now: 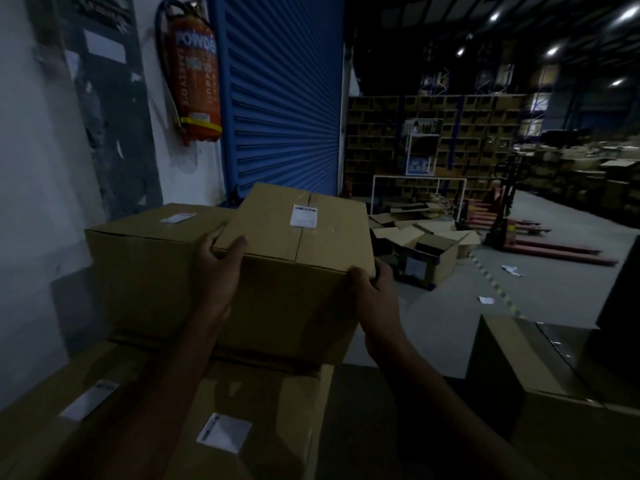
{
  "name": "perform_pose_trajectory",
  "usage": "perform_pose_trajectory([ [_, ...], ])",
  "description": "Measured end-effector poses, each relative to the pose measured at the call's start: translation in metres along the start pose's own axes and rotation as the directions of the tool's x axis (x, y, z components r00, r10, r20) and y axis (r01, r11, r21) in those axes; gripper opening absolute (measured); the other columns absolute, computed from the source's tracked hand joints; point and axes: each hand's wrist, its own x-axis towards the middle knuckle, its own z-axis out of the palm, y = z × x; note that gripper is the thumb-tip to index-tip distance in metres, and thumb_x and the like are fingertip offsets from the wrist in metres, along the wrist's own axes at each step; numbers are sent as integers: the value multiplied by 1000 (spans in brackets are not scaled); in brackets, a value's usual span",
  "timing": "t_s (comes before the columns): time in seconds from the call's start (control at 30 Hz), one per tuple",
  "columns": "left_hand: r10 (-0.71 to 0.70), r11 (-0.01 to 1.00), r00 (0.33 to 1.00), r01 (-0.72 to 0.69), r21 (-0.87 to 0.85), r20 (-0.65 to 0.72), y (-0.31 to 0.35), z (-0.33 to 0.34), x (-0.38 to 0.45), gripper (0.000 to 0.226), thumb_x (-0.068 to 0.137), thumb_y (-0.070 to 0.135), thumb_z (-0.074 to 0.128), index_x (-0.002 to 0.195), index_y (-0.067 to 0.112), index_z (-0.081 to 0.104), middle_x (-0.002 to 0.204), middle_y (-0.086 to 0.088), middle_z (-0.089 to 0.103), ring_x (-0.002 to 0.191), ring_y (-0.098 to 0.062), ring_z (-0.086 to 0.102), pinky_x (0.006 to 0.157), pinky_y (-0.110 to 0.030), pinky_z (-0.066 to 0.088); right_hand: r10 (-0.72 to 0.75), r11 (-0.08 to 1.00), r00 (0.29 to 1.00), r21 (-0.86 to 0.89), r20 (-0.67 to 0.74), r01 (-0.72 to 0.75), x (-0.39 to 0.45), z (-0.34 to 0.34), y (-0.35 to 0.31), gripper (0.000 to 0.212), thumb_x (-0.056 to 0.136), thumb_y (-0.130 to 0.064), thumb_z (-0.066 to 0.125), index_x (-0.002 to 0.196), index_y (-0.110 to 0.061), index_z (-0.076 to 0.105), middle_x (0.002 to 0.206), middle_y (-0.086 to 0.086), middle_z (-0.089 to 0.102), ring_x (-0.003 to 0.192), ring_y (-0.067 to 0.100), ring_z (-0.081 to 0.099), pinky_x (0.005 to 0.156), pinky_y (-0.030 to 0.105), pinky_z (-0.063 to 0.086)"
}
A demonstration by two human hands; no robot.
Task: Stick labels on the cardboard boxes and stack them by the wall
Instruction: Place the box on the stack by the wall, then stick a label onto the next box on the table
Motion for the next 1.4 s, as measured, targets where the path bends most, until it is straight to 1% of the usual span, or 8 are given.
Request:
perform_pose_trajectory([
  [0.23,134,989,991,-135,-54,-24,40,-1,-92,50,91,45,67,136,28,52,122,14,52,105,-5,52,84,-30,46,-186,982,979,24,-87,188,-64,-79,-31,56,89,-43,62,137,-30,36,133,-10,48,114,3,54,83,21,51],
  [0.37,193,972,981,-193,-133,-10,50,10,-158,40,91,34,70,127,25,56,112,24,54,94,23,52,76,-12,45,-193,979,970,35,-147,200,-107,-134,-43,59,83,-49,58,134,-28,39,129,-11,51,107,-3,57,79,21,50],
  [0.53,143,980,984,-125,-156,110,45,29,-242,51,86,48,72,128,23,57,129,5,61,122,-14,57,100,-47,52,-166,984,959,18,-230,175,-165,-209,-40,37,87,-46,59,122,-40,47,123,-15,54,104,-5,58,75,20,52],
  [0.6,123,981,982,-99,-164,141,45,38,-277,57,84,53,72,130,22,57,132,5,60,125,-13,56,103,-45,50,-132,990,957,22,-257,142,-188,-239,-39,40,84,-46,60,121,-40,48,124,-12,55,107,1,59,77,23,53],
  [0.73,78,987,977,-47,-155,198,45,61,-355,42,90,30,71,128,20,57,123,22,56,112,22,47,91,-7,40,-66,997,941,1,-331,71,-233,-307,-32,47,82,-43,64,125,-33,47,124,-9,56,106,0,61,73,21,55],
  [0.9,-25,988,938,76,-135,346,27,90,-442,39,90,27,72,126,24,56,116,22,57,101,24,50,83,-9,41,49,997,919,-37,-390,-69,-286,-385,-11,49,85,-37,66,129,-31,44,125,-11,55,108,6,61,77,26,57],
  [1.13,-184,971,810,237,-22,557,0,130,-536,58,81,44,72,132,29,52,130,4,60,114,-14,61,88,-40,57,183,961,861,-100,-474,-259,-345,-476,20,40,92,-33,64,126,-32,43,122,-14,51,105,5,56,72,22,51],
  [1.4,-261,962,672,236,134,693,-25,167,-598,47,86,19,77,125,20,51,115,5,59,108,-14,60,75,-21,48,194,847,797,-313,-572,-430,-368,-545,56,46,91,-26,64,130,-19,40,126,-2,47,111,14,50,73,20,43],
])
